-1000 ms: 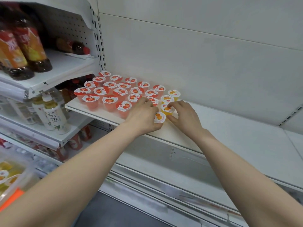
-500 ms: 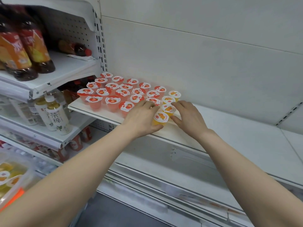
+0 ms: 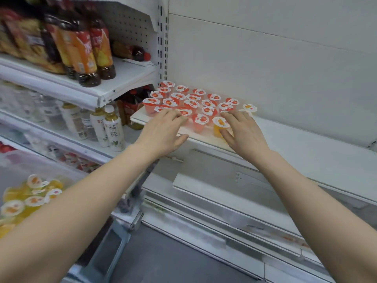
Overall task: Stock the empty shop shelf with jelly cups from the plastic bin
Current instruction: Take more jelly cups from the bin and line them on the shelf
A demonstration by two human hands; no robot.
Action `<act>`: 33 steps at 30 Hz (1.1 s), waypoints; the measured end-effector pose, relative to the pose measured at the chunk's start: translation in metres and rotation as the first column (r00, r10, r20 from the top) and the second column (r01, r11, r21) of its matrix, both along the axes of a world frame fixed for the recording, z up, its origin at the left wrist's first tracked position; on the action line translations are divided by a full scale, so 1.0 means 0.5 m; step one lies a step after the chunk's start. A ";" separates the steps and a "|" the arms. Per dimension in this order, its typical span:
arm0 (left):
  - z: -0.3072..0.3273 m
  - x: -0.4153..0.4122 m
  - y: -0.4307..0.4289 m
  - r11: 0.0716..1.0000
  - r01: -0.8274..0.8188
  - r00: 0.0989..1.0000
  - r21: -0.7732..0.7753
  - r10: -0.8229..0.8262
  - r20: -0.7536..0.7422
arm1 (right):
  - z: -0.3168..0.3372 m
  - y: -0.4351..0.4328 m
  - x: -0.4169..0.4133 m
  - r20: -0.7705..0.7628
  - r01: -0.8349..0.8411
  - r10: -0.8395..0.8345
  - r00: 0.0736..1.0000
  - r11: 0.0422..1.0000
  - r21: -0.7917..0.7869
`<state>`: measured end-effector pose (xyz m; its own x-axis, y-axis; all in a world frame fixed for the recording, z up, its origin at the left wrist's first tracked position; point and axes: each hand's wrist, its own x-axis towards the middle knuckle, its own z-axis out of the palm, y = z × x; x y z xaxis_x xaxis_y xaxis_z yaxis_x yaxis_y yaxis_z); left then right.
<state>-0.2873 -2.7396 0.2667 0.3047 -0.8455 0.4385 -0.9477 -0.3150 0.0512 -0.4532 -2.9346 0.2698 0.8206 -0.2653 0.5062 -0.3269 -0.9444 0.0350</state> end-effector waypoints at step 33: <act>-0.448 0.362 0.825 0.626 -0.739 0.491 0.249 0.754 -0.437 | -0.494 0.722 0.691 -0.499 -0.511 0.685 0.531 0.728 0.457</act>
